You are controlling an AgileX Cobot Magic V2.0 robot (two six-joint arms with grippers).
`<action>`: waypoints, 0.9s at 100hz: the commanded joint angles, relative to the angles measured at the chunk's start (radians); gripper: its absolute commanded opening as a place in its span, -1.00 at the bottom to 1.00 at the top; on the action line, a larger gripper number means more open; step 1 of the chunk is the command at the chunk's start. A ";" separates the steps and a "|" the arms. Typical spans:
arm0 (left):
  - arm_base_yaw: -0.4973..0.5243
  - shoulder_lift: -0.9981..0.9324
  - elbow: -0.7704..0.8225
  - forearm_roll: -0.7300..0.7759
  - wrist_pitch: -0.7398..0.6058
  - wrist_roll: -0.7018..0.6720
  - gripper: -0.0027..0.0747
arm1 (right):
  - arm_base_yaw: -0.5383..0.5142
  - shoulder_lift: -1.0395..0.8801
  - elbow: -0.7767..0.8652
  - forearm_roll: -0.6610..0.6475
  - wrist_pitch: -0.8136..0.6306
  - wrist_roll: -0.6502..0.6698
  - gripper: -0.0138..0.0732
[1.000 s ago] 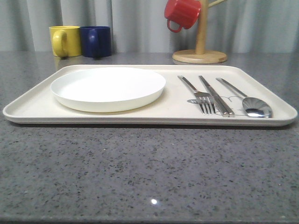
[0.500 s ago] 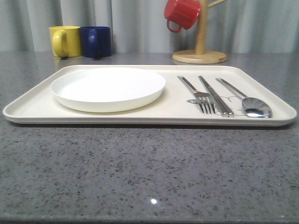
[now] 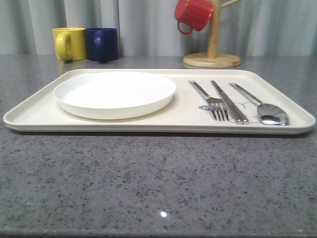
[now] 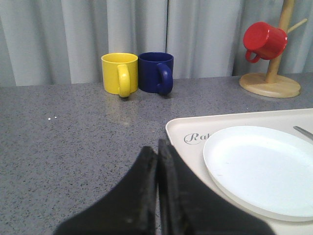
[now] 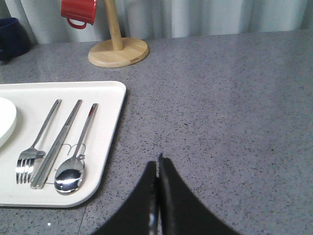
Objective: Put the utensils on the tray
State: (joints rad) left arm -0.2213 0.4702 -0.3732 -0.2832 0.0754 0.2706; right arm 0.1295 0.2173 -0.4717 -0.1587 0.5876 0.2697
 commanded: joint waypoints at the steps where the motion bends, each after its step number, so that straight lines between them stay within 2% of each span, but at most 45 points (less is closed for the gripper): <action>1: -0.004 0.005 -0.028 -0.002 -0.085 0.000 -0.98 | -0.005 0.011 -0.025 -0.020 -0.080 -0.009 -0.84; 65: -0.004 0.005 -0.028 -0.002 -0.085 0.000 -0.98 | -0.005 0.011 -0.025 -0.024 -0.083 -0.009 -0.84; 90: -0.004 0.005 -0.028 -0.002 -0.085 0.000 -0.98 | -0.005 -0.026 0.005 -0.008 -0.195 -0.041 -0.84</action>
State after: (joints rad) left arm -0.2213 0.4702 -0.3732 -0.2832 0.0754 0.2706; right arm 0.1295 0.2042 -0.4636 -0.1609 0.5250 0.2604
